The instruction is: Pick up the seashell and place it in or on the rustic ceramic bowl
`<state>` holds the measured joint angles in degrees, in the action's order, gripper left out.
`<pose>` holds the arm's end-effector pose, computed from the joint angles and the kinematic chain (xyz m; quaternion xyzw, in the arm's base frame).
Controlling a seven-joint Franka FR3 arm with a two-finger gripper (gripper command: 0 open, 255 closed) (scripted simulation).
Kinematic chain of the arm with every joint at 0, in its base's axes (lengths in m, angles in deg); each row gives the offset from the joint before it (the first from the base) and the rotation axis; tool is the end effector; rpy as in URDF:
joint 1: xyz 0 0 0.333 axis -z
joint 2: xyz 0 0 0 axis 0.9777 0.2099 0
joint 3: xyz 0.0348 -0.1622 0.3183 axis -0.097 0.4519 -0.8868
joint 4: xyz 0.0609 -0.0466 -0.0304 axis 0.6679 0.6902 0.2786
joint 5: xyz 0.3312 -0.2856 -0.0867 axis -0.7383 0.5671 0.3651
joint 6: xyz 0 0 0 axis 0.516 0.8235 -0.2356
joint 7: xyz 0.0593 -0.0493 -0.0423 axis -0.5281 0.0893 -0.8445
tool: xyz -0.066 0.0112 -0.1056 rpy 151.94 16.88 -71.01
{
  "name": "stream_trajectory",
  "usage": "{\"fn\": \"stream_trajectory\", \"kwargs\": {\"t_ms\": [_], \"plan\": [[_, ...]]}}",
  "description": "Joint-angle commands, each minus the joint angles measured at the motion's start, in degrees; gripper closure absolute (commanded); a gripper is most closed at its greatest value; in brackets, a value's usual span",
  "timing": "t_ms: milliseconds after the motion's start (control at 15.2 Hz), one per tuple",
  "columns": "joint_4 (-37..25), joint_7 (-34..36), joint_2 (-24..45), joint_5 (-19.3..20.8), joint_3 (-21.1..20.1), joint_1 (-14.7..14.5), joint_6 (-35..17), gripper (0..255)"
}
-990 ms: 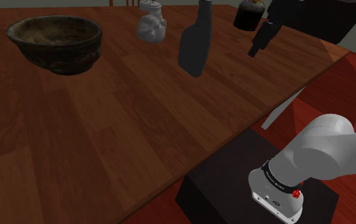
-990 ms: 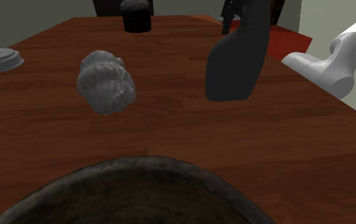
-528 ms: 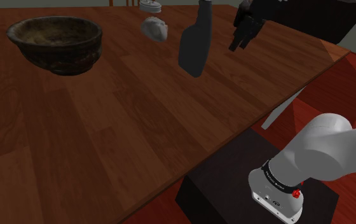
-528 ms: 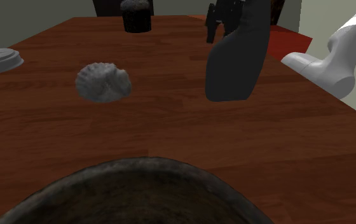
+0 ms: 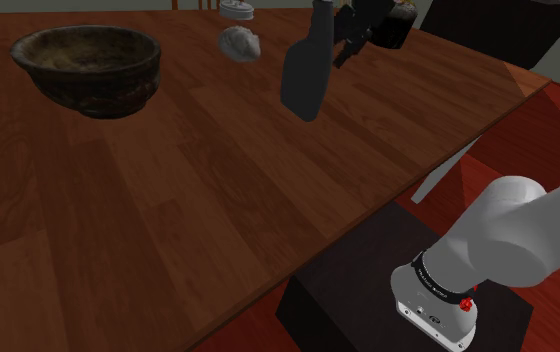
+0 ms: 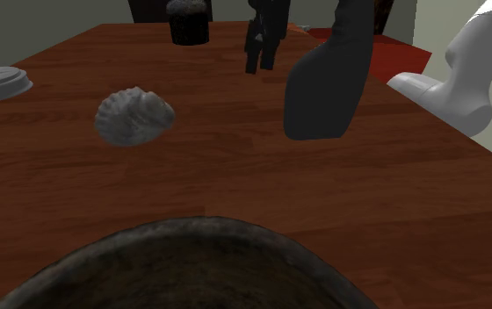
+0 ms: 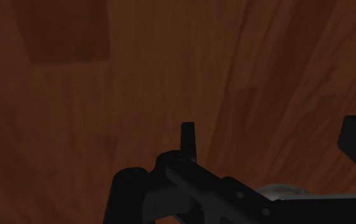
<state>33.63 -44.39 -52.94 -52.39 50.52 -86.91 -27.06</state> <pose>0.4801 -0.0235 0.6105 -0.9705 -0.0387 -0.1216 0.2045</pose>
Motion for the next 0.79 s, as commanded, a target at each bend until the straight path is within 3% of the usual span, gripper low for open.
{"fn": "stream_trajectory", "kwargs": {"t_ms": [0,396,726], "plan": [[-2.2,-1.5,3.4,-4.8,1.5,-1.4,-1.7,0],[-11.0,-7.0,14.5,-20.1,5.9,-4.9,-3.4,0],[-20.4,-11.0,24.4,-34.2,8.4,-5.6,-1.3,0]]}}
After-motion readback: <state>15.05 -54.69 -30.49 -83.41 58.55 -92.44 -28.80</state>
